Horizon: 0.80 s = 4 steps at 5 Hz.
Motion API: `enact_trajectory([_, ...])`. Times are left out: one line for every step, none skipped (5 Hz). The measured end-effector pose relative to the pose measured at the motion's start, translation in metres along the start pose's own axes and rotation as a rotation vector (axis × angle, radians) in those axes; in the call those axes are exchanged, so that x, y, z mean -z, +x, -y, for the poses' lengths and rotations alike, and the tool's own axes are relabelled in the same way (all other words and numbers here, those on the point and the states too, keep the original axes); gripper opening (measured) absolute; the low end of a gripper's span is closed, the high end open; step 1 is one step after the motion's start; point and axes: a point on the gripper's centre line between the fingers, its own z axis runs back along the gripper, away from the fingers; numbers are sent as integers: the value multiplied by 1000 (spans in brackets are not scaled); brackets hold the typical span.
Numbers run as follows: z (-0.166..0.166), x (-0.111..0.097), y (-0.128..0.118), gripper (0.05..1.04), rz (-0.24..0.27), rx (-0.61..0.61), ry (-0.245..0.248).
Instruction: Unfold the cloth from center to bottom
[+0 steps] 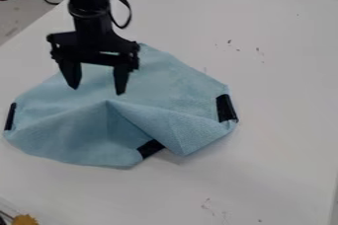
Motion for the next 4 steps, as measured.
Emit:
enact_trajectory([28, 2, -28, 1001, -33, -37, -34])
enact_trajectory([52, -2, -57, 1001, -14, -74, -38])
enact_trajectory([62, 5, -53, 1001, 11, -69, -57])
enact_trajectory([65, 35, -35, 1001, -17, -4, -111])
